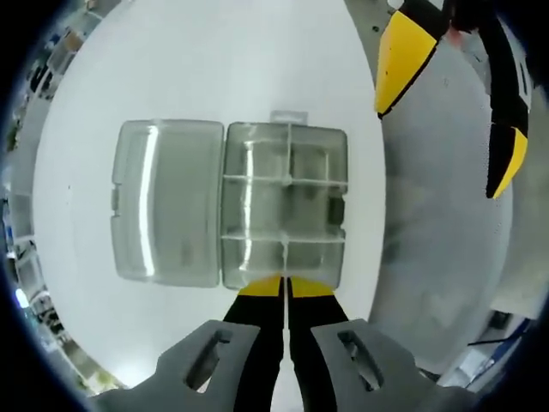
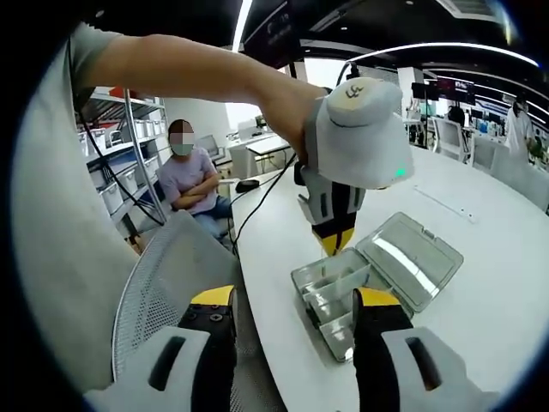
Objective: Insert the divider into the dual guide fixture by aligning both edges with the guide slots and pushing it downward to the bottom, including one-sided entry, uneven engagement, binding, and posture correction.
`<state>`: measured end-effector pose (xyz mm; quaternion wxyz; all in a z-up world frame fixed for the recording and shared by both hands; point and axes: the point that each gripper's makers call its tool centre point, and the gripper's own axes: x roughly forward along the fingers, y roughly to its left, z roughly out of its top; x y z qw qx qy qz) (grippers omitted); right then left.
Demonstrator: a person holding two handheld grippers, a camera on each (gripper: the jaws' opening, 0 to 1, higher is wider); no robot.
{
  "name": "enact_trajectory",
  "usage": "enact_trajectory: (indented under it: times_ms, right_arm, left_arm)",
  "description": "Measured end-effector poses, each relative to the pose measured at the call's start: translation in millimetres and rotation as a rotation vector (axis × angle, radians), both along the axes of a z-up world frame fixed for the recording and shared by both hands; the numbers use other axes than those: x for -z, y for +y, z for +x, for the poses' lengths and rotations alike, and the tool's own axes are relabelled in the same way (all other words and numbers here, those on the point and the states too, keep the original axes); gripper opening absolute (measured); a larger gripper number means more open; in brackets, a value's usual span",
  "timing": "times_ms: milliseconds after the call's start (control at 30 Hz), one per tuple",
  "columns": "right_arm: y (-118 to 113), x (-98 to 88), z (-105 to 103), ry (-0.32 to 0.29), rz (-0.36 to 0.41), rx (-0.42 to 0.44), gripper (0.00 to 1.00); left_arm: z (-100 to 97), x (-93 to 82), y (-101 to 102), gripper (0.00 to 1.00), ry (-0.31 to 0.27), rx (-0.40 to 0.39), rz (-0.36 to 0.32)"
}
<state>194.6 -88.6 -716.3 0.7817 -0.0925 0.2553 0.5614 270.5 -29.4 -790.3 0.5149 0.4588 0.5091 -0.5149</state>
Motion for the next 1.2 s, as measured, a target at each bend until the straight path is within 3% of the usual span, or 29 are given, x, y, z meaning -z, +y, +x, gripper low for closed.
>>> enact_trajectory:
  times_ms: [1200]
  right_arm:
    - [-1, 2.2, -2, 0.01, 0.006, 0.009, 0.5]
  left_arm:
    - [-0.3, 13.3, 1, 0.0, -0.01, 0.042, 0.004]
